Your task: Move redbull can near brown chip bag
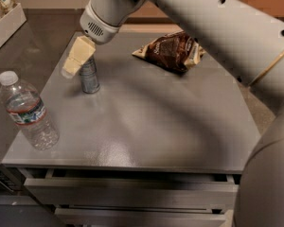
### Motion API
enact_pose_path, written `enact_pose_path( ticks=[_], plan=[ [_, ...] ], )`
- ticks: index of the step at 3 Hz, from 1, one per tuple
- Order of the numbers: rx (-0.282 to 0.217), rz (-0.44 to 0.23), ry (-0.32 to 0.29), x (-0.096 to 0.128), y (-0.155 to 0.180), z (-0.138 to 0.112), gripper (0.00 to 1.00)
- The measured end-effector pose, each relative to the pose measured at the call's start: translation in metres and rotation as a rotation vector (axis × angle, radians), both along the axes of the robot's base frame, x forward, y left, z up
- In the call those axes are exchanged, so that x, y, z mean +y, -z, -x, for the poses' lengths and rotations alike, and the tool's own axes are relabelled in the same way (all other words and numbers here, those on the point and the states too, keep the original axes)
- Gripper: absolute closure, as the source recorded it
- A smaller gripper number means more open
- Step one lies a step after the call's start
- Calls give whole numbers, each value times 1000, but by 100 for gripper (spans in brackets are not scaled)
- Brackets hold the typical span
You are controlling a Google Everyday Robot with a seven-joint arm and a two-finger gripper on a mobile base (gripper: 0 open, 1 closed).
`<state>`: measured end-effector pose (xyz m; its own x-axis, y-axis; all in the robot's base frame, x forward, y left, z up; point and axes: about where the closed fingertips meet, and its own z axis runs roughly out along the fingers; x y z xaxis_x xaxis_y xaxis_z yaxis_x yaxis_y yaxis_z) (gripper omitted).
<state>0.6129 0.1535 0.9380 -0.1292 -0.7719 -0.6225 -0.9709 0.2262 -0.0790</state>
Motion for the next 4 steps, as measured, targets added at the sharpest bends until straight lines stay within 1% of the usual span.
enact_pose_path(
  ticks=[1, 2, 4],
  plan=[
    [6, 3, -5, 3, 5, -3, 0],
    [11, 7, -7, 2, 11, -5, 17],
    [14, 1, -18, 1, 13, -6, 64]
  ],
)
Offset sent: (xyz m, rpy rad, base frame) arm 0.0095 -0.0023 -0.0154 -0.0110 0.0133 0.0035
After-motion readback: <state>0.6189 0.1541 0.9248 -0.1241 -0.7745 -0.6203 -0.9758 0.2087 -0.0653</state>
